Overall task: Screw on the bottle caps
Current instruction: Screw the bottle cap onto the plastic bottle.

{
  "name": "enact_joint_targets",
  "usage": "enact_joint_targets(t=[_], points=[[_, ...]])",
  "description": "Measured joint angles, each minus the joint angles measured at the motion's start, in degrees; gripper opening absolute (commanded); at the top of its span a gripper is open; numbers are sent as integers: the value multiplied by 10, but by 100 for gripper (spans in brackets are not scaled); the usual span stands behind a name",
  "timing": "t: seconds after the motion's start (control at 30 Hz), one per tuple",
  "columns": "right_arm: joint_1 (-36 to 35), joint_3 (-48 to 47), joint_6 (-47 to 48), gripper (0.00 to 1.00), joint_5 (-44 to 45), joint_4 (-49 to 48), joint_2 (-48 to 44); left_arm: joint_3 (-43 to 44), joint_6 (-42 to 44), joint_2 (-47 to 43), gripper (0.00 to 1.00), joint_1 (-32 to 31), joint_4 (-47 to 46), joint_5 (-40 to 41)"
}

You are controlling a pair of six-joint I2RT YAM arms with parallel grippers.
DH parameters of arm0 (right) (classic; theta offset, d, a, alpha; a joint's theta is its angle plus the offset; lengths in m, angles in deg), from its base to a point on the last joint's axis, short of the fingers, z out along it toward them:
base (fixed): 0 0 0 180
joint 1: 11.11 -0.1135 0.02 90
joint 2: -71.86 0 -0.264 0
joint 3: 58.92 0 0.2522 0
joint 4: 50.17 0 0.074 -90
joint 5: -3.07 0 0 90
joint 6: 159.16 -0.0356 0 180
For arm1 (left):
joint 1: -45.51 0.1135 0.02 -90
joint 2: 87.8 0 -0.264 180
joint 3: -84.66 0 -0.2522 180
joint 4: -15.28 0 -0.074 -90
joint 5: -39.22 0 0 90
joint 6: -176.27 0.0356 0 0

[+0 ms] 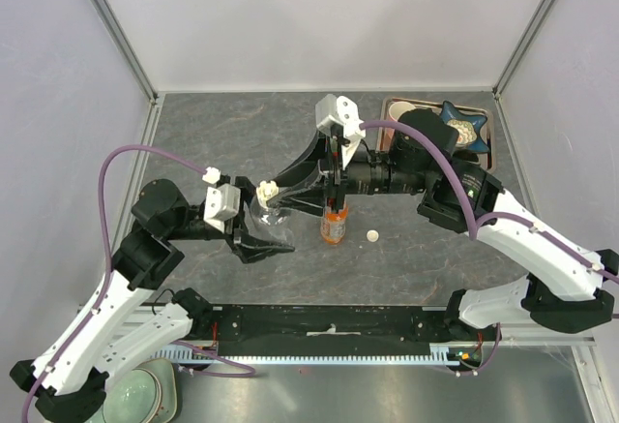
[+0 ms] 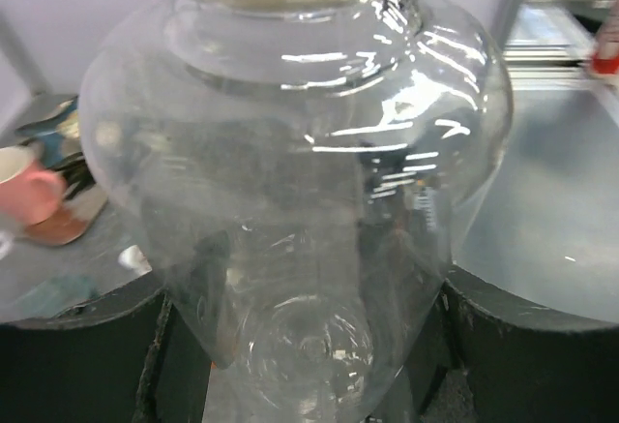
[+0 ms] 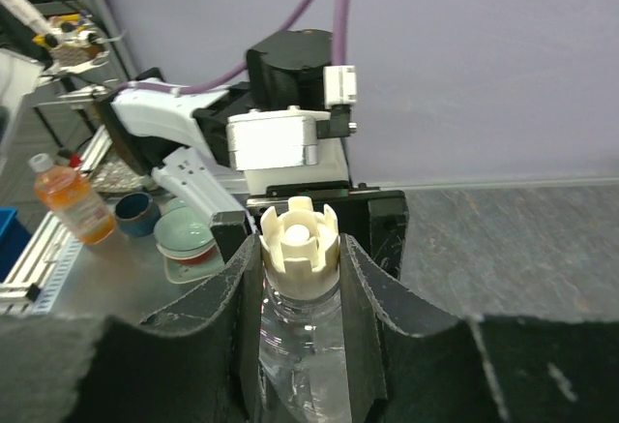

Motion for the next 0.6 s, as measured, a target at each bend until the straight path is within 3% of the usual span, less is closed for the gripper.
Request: enact_joint_targets(t=[0.27, 0.6], points=[[-6, 36, -13, 0, 142, -33, -2, 0, 46, -3, 6, 0, 40, 189], [-123, 28, -40, 0, 511, -60, 49, 0, 59, -7, 6, 1, 80, 329]])
